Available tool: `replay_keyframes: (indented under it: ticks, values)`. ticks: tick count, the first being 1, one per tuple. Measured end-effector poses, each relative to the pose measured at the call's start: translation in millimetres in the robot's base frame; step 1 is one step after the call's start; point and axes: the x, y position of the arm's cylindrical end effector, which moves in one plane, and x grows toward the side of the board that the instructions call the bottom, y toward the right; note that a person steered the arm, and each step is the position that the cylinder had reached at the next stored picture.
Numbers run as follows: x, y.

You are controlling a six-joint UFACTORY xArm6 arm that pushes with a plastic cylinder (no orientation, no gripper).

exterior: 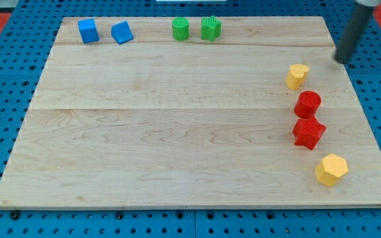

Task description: Slide the yellow heart to the center of the board

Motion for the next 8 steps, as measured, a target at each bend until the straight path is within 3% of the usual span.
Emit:
replay_keyframes:
  ticks: [1, 2, 4, 5, 6, 7, 8]
  values:
    - [5.5, 17.1]
    - [42.4, 7.2]
    - [34.9, -179.3]
    - [32.9, -243.1]
    - [27.7, -173.4]
    - [51.4, -172.1]
    - [61.7, -272.0]
